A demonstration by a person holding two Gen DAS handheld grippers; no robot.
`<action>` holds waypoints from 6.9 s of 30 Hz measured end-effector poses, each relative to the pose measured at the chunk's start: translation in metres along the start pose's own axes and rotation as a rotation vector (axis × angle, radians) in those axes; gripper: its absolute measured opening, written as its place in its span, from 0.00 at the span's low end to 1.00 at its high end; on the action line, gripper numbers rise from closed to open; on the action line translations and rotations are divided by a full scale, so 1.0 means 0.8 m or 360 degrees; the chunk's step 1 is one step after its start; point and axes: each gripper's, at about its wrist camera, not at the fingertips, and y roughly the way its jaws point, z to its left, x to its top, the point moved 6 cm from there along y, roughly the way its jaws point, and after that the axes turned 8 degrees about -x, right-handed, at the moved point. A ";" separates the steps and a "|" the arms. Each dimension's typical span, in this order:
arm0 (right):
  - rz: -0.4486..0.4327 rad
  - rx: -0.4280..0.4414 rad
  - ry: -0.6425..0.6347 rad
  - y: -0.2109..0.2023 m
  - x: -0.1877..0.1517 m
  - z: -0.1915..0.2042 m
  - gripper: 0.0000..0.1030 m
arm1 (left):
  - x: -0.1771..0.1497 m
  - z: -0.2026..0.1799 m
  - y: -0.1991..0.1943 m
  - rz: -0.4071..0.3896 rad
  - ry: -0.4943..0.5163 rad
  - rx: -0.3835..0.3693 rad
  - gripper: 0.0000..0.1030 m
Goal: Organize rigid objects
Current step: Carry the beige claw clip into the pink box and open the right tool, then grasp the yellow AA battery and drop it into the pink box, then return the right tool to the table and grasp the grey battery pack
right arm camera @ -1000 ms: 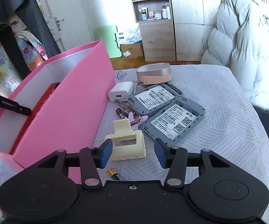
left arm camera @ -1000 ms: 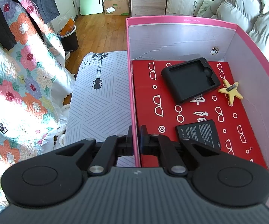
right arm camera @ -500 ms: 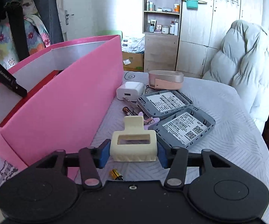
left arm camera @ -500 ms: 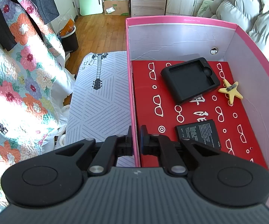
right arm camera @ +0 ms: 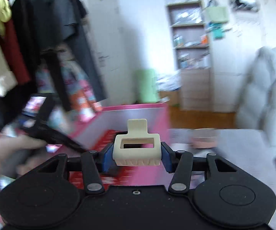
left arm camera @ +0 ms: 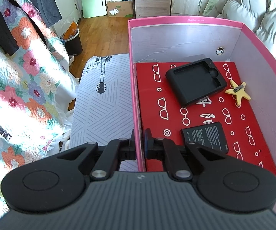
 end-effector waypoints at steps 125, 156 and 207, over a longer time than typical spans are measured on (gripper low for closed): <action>0.0323 -0.0427 0.0212 0.060 -0.103 -0.156 0.43 | -0.001 -0.002 -0.002 -0.0040 0.0012 0.0015 0.05; 0.0288 -0.0745 0.0128 0.066 -0.118 -0.156 0.35 | 0.000 -0.002 0.000 -0.0036 0.0030 0.0022 0.05; 0.0165 -0.0688 0.0004 0.042 -0.086 -0.112 0.63 | 0.000 -0.002 -0.005 -0.0067 0.0020 0.0001 0.06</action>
